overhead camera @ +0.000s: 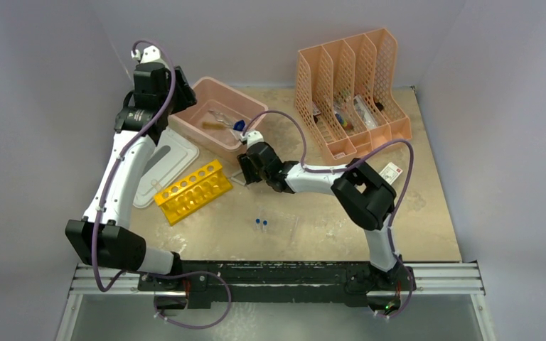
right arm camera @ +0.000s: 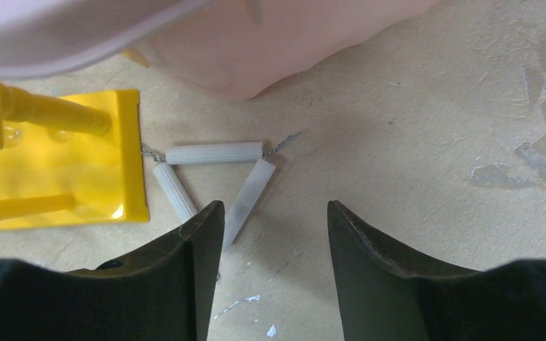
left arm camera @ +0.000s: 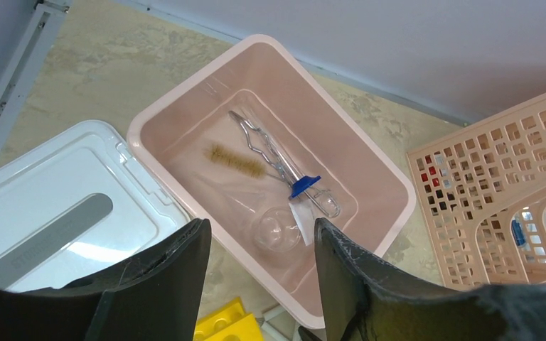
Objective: Organize the chemistry lab equipment
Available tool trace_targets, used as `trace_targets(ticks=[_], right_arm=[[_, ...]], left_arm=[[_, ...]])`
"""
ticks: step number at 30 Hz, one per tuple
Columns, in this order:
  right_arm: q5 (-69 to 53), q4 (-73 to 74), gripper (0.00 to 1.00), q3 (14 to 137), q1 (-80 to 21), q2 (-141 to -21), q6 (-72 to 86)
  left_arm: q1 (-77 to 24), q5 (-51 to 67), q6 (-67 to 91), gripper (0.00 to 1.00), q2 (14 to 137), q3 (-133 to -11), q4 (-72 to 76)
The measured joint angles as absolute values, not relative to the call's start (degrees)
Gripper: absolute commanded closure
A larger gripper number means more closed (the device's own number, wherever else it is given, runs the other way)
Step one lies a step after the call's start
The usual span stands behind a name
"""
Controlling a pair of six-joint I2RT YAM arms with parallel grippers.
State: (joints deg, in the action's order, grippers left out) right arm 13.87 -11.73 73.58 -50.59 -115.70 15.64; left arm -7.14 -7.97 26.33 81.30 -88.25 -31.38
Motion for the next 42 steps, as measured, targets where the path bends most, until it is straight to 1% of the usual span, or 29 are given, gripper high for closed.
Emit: trace_targets(ticks=[2,5,9,14,16,17,20,23,27,28,29,35,39,42], right_arm=[[14.7,-12.4,0.44,73.6,-50.6,-116.0,15.7],[15.5,-13.2,0.39,73.6,-50.7,-116.3,15.6],[15.5,-13.8,0.36,73.6,-51.0,-117.1,15.4],[15.5,-13.7,0.37,73.6,-51.4,-118.7,15.4],[15.9,-13.7,0.42,73.7,-51.5,-119.1,15.2],[16.1,-13.6,0.46,73.7,-51.5,-119.1,15.1],[16.8,-13.4,0.63,73.7,-51.7,-119.1,14.9],[17.4,-12.9,0.75,73.7,-51.7,-119.1,15.0],[17.5,-12.2,0.94,73.6,-51.7,-118.8,15.6],[17.4,-12.0,0.98,73.6,-51.7,-118.8,15.7],[17.4,-11.9,1.00,73.6,-51.7,-118.7,15.8],[17.8,-10.7,1.00,72.2,-51.7,-117.2,16.5],[18.7,-9.3,1.00,67.5,-51.6,-112.3,16.4],[18.9,-8.8,1.00,64.7,-51.0,-107.2,16.1]], left_arm=[[-7.1,-8.2,26.3,0.45,81.2,-88.2,-31.4],[-7.2,-8.4,25.9,0.44,81.2,-88.2,-31.4],[-7.2,-8.6,25.9,0.44,81.2,-88.2,-31.4],[-7.2,-8.6,25.9,0.43,81.2,-88.2,-31.4],[-7.2,-8.8,25.8,0.43,81.2,-88.2,-31.4],[-7.2,-8.8,25.8,0.43,81.2,-88.2,-31.4],[-7.2,-9.0,25.8,0.43,81.2,-88.2,-31.4],[-7.2,-9.0,25.8,0.43,81.2,-88.2,-31.4],[-7.2,-9.0,25.8,0.43,81.2,-88.2,-31.4],[-7.2,-9.0,25.8,0.43,81.2,-88.2,-31.4],[-7.2,-9.0,25.8,0.43,81.2,-88.2,-31.4],[-7.2,-9.0,25.9,0.42,80.7,-87.3,-31.3],[-7.2,-8.1,25.9,0.37,80.5,-86.4,-30.9],[-7.2,-4.9,26.0,0.33,80.4,-85.6,-30.5]])
